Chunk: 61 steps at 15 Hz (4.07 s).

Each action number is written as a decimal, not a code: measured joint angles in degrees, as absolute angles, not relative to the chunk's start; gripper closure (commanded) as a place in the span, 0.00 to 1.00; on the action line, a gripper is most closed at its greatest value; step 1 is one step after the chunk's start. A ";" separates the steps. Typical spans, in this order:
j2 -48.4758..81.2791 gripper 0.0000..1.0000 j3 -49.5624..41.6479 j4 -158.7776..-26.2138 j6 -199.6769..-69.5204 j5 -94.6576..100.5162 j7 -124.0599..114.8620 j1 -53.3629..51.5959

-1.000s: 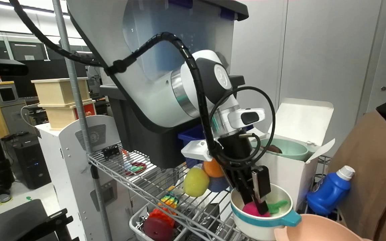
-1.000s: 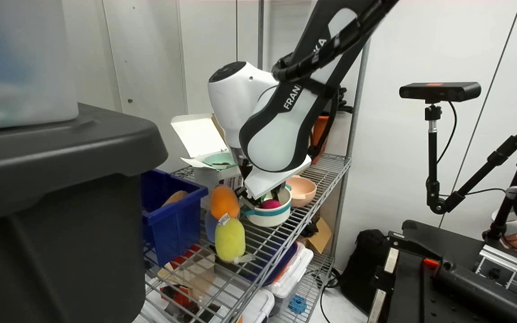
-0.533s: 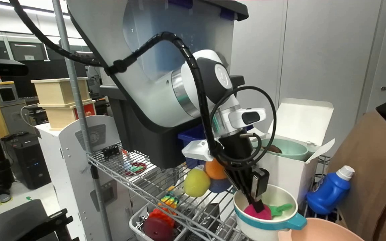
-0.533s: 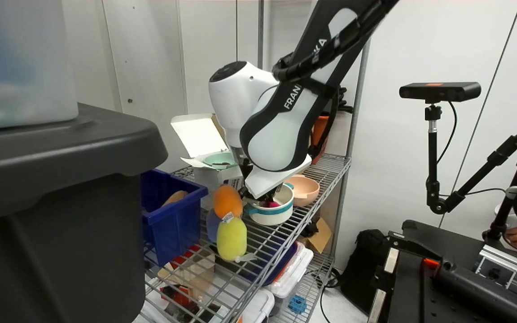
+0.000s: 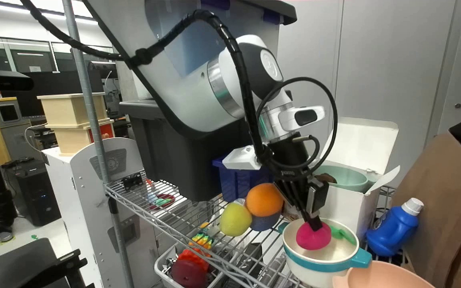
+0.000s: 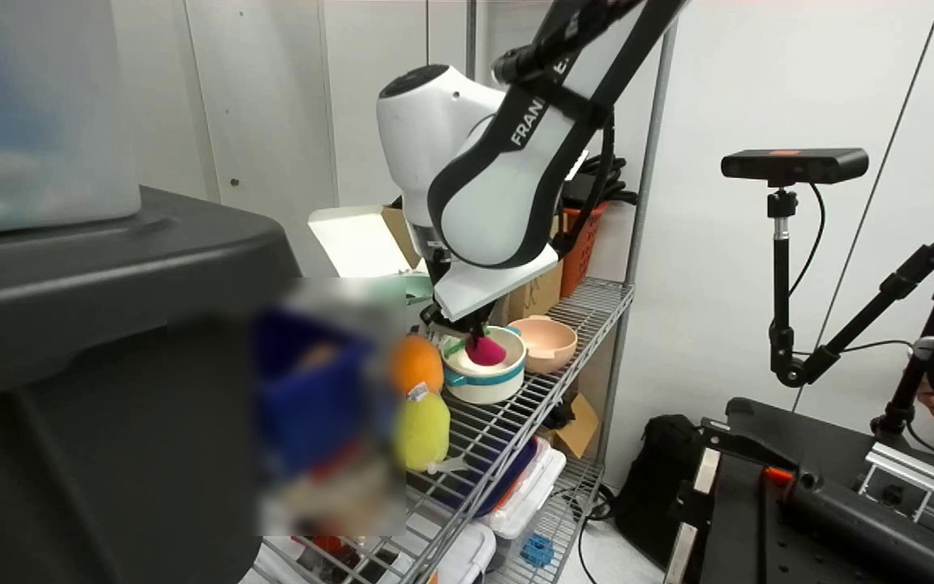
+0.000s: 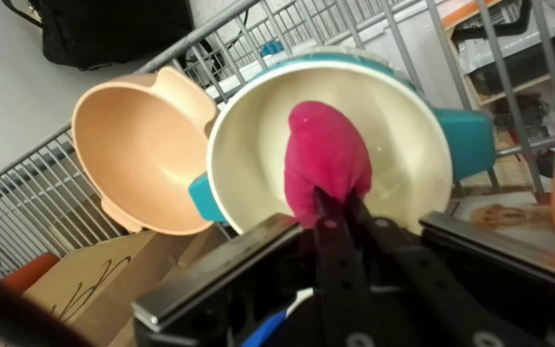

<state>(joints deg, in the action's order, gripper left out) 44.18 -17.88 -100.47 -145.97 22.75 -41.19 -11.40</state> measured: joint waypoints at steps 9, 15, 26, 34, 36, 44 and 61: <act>36.19 0.99 -17.87 -102.62 -145.97 22.04 -39.20 -8.62; 35.17 0.99 -18.73 -104.39 -146.10 22.09 -38.32 -5.90; 37.98 0.61 -21.11 -105.22 -147.05 22.11 -38.35 -4.43; 39.66 0.04 -21.51 -102.51 -147.53 22.10 -38.79 -4.93; 39.10 0.00 -21.51 -102.37 -147.53 22.10 -38.78 -5.15; 26.06 0.00 -22.27 -111.29 -147.74 26.45 -38.57 -8.96; -23.55 0.00 -2.94 -151.54 -139.33 21.82 -20.66 -2.42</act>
